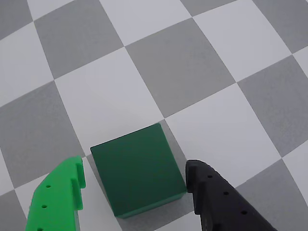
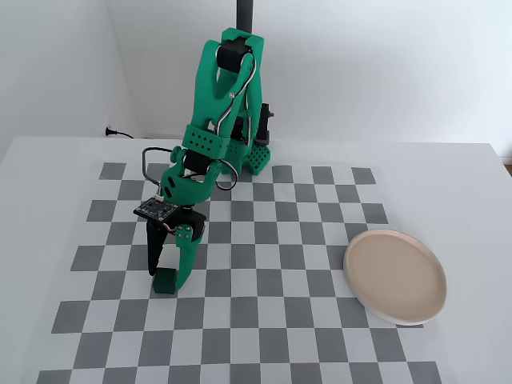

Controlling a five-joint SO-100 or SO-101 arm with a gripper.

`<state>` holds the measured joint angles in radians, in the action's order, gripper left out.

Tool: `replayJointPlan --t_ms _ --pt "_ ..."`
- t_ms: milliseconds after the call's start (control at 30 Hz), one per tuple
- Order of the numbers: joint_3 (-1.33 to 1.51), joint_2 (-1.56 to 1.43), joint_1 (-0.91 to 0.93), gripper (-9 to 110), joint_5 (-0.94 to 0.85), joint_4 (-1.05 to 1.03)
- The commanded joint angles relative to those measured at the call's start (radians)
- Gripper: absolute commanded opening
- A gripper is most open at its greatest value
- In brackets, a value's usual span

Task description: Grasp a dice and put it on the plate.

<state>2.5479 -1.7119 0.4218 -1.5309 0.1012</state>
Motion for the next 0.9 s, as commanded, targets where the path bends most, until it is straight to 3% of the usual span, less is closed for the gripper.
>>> replayJointPlan --t_ms 0,500,867 --pt "-0.077 -0.006 -0.009 18 -0.009 0.025" --pt "-0.077 0.034 -0.034 17 -0.008 0.052" --pt "-0.077 0.049 -0.037 8 -0.008 0.064"
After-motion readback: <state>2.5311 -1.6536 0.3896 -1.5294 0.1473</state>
